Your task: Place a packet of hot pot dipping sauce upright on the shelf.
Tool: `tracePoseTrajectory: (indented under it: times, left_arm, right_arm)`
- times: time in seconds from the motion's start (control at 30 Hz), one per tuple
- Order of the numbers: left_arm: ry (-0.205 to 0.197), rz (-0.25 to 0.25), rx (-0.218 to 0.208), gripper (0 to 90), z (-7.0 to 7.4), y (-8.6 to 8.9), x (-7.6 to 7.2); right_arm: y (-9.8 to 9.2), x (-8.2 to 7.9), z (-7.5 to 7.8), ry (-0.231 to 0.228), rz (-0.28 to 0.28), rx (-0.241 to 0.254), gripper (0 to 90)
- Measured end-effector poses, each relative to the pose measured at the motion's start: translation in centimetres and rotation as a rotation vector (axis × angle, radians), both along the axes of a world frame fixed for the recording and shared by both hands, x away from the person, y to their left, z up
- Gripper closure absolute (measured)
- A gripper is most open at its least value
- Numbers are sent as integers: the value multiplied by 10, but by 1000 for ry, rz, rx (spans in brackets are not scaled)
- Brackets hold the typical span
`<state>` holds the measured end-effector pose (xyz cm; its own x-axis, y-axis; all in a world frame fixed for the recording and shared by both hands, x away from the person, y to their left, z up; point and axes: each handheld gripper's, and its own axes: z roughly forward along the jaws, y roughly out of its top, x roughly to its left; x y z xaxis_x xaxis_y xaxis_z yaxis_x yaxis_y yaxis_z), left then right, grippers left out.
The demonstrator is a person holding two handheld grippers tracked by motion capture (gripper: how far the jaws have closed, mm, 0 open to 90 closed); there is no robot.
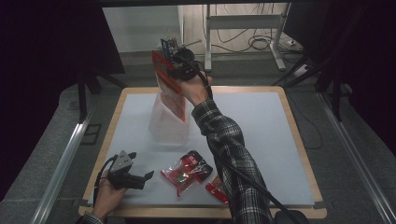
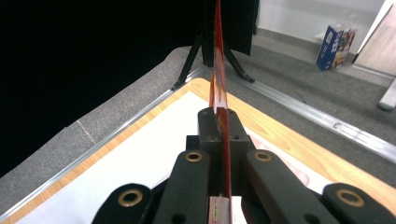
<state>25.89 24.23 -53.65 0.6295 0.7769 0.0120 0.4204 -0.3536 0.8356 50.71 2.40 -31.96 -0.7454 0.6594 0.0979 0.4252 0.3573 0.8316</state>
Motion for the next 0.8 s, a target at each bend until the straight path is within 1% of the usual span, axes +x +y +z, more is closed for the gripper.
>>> tracePoseTrajectory:
  times: [0.03,0.07,0.1,0.17,0.2,0.27,0.3,0.33,0.43,0.47,0.53,0.57,0.6,0.63,0.67,0.73,0.77,0.8]
  left_arm:
    - [0,0,0,3,0,0,0]
    - [0,4,7,4,0,0,0]
    - [-2,5,9,4,0,0,0]
    - [-7,10,6,2,0,1,0]
    - [-8,12,2,2,0,2,1]
    - [-3,20,-14,3,0,3,1]
    - [-4,22,-15,3,0,4,1]
    - [-3,23,-14,3,0,4,2]
    - [-4,23,-13,3,0,4,1]
    - [-2,22,-12,2,0,4,1]
    - [4,22,-11,2,0,3,1]
    - [8,21,-14,2,0,4,2]
    - [13,20,-19,2,0,4,2]
    - [13,20,-19,2,0,4,2]
    - [15,22,-28,2,-1,4,2]
    - [20,21,-33,2,-1,4,2]
    - [21,22,-33,2,-1,4,2]
    - [23,23,-32,1,-1,4,2]
  right_arm:
    - [0,0,0,0,0,0,885]
    - [0,2,-7,13,-4,-1,885]
    - [0,2,-7,13,-4,-1,885]
    - [-1,5,-17,22,-7,-7,885]
    - [-1,5,-17,22,-7,-7,885]
    - [-3,7,-22,33,-1,23,884]
    - [-3,7,-22,33,-1,23,884]
    - [-2,8,-24,23,1,7,884]
    - [-3,9,-26,27,0,4,884]
    - [-3,11,-32,29,-12,-18,883]
    - [-3,12,-38,36,-25,-38,883]
    - [-4,13,-42,40,-29,-40,883]
    - [-5,14,-44,45,-30,-29,884]
    - [-5,14,-44,45,-30,-29,884]
    - [-7,16,-45,48,-37,-14,883]
    - [-9,18,-45,52,-47,-17,883]
    - [-11,19,-45,42,-71,-56,878]
    - [-12,21,-46,34,-86,-80,872]
